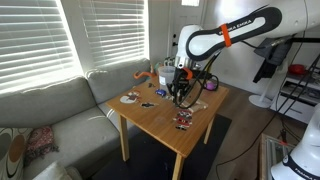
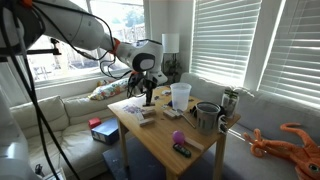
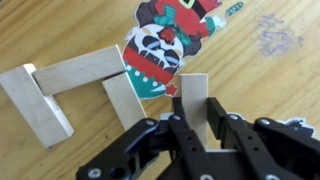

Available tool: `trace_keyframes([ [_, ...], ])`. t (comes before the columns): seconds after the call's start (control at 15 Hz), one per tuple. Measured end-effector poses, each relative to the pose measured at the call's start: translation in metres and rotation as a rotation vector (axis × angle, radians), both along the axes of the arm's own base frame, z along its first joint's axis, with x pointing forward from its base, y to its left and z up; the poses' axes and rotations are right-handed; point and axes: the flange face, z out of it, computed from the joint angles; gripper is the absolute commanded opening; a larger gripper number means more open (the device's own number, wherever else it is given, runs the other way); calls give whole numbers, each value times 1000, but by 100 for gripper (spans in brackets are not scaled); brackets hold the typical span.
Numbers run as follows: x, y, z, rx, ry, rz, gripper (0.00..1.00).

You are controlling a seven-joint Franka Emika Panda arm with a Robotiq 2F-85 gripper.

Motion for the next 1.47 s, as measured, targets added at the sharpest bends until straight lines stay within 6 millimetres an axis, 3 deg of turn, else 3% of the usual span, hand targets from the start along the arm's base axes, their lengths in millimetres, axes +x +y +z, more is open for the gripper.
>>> trace_keyframes([
  [0.33, -14, -21, 47, -108, -95, 136, 7],
  [0.4, -18, -27, 53, -111, -108, 163, 29],
  [0.6, -23, -42, 58, -113, -125, 191, 29],
  [1.0, -24, -43, 55, -113, -118, 198, 29],
  [1.07, -24, -43, 55, -113, -118, 198, 7],
  [1.47, -25, -49, 50, -142, -109, 220, 7],
])
